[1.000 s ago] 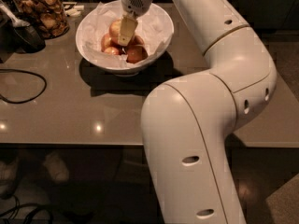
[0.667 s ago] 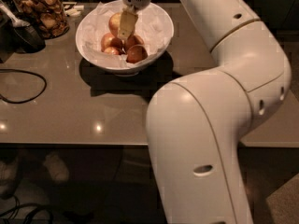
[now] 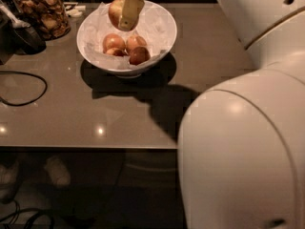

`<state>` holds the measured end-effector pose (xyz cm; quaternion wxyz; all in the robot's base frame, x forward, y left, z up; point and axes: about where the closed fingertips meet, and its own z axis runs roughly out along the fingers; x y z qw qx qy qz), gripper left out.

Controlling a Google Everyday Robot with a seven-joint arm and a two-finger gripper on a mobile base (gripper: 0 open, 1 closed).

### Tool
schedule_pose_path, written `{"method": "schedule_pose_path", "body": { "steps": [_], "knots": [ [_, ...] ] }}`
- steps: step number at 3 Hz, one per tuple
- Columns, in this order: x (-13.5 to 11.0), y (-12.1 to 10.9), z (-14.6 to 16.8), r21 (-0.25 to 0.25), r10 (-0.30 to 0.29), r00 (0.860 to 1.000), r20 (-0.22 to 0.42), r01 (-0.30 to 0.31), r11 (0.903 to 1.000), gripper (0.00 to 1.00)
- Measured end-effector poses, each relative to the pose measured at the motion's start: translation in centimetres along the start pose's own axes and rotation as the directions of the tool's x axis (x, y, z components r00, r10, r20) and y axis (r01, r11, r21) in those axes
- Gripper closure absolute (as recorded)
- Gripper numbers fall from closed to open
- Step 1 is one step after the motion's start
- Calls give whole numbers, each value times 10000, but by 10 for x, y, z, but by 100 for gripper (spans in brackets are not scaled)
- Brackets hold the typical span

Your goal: Pick apple from white bowl

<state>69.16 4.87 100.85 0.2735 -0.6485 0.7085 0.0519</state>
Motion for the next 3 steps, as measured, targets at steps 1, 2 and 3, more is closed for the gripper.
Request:
{"method": "schedule_pose_path", "body": {
  "steps": [1, 2, 3],
  "knots": [
    [-2, 24, -29, -69, 82, 9992, 386, -79, 9999, 100],
    [6, 84, -66, -113, 433, 9946, 939, -424, 9990, 100],
    [9, 88, -60, -208, 428, 9956, 833, -412, 9989, 100]
  ]
}}
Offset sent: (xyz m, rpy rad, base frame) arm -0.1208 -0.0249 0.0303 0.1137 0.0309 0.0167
